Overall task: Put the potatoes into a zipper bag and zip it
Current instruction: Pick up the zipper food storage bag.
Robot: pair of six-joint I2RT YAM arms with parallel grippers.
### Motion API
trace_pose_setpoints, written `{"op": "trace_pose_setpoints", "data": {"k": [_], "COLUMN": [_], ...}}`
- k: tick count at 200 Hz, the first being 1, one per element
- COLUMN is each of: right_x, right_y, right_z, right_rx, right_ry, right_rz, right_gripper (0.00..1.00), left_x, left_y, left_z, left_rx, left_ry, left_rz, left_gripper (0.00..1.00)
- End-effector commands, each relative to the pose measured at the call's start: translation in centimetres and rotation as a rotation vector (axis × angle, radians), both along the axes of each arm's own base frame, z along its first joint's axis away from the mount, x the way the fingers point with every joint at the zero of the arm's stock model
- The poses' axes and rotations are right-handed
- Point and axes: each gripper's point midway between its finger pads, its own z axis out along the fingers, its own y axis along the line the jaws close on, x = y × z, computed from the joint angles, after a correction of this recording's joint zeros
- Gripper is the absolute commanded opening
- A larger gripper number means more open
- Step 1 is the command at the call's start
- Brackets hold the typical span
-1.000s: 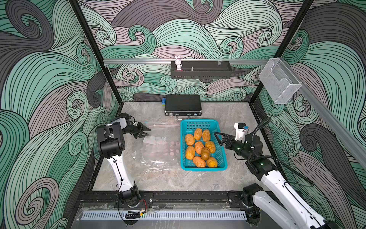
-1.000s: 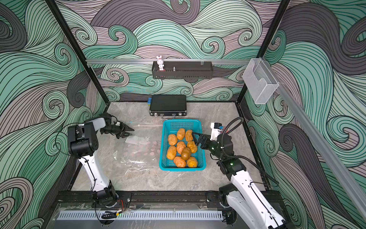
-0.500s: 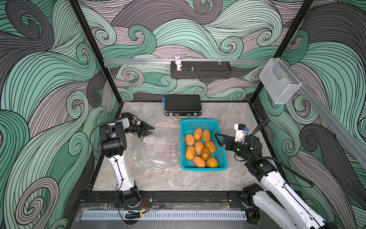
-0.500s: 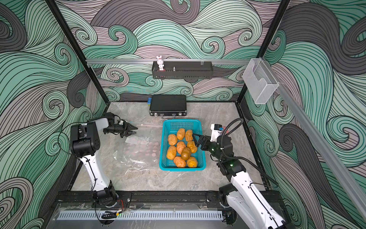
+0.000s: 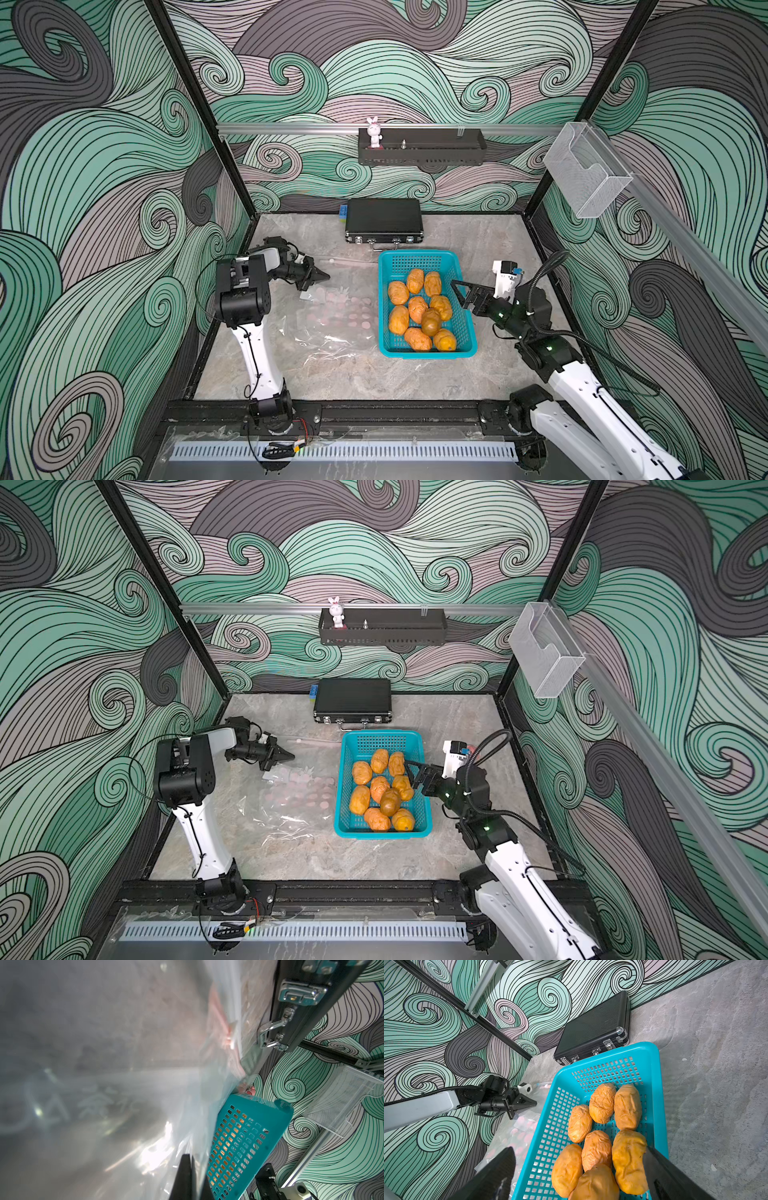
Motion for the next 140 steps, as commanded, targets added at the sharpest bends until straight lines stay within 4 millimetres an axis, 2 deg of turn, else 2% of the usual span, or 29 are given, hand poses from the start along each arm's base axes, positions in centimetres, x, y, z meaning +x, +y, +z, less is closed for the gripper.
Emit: {"op": "trace_pose_setpoints", "data": {"k": [1,20,44,71,89,114,140], "right_x": [-0.3,-0.9,-2.2,-3.7,-4.6,-6.3,-8.1], "right_y": [0.3,1.0,1.9,3.1,4.7,7.1,8.3], "right_z": [0.2,1.5,4.1,7.4,8.9,11.4,14.6], "right_rx": [0.004,0.023,0.050,0.100,0.126,0.144,0.112], "right_ry": [-0.002,-0.010,-0.040,-0.095,-0.098,-0.141,-0.237], "right_rz": [0.020,0.067,0.142,0.230,0.309,0.440,0.537], "right_gripper": [0.93,0.92,0.91,0.90,0.90,0.89,0.89], "left_x": [0.8,-0.2,-1.7,-4.2,-6.7,-9.8,-14.3], "left_y": [0.0,0.3,0.4,-1.8,-3.3,-3.7,-4.3], "left_z": [7.4,11.6,16.2,20.8,24.6,29.4,34.1], "left_rx": [0.065,0.132,0.224,0.284,0.355,0.405,0.468], "left_ry": [-0.191,-0.269,-0.384,-0.592,-0.763,-1.014,-1.326], "left_rz": [-0.052,-0.101,-0.108,-0.133,-0.178,-0.146,-0.174], "left_gripper": [0.00,0.00,0.00,0.00,0.00,0.00,0.00]}}
